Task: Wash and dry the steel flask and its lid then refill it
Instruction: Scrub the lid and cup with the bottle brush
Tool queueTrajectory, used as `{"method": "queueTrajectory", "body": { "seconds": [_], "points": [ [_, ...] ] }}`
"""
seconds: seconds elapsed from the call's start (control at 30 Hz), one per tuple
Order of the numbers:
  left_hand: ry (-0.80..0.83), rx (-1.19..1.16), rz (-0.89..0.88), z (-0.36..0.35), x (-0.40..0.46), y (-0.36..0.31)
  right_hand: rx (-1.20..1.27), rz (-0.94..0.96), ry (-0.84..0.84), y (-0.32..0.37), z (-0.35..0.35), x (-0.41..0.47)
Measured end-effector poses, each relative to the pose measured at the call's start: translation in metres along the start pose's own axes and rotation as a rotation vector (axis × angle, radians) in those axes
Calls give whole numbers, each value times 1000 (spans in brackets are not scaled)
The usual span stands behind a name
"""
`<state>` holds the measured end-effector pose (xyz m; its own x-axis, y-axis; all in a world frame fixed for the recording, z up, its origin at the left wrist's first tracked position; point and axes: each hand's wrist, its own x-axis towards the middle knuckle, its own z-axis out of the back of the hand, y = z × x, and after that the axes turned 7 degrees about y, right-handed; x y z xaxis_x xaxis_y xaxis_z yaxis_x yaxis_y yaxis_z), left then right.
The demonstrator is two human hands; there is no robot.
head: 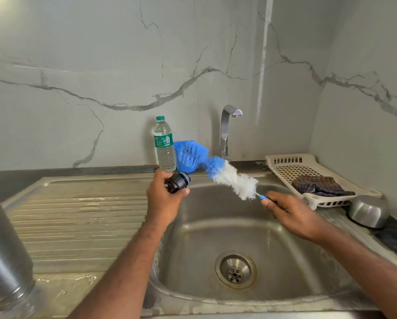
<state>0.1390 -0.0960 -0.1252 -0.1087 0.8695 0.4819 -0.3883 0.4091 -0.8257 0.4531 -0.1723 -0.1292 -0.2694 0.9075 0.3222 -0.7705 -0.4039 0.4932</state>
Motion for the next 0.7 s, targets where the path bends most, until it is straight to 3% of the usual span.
{"method": "queueTrajectory", "body": {
  "seconds": [0.27,0.4,0.7],
  "points": [
    [-36,11,-34,2,1,-3,40,-94,117,-1,2,-3],
    [48,81,-52,0,-2,-1,81,-86,181,4,-2,-3],
    [-13,74,-48,4,2,-1,4,-115,165,1,2,-3]
  ]
}}
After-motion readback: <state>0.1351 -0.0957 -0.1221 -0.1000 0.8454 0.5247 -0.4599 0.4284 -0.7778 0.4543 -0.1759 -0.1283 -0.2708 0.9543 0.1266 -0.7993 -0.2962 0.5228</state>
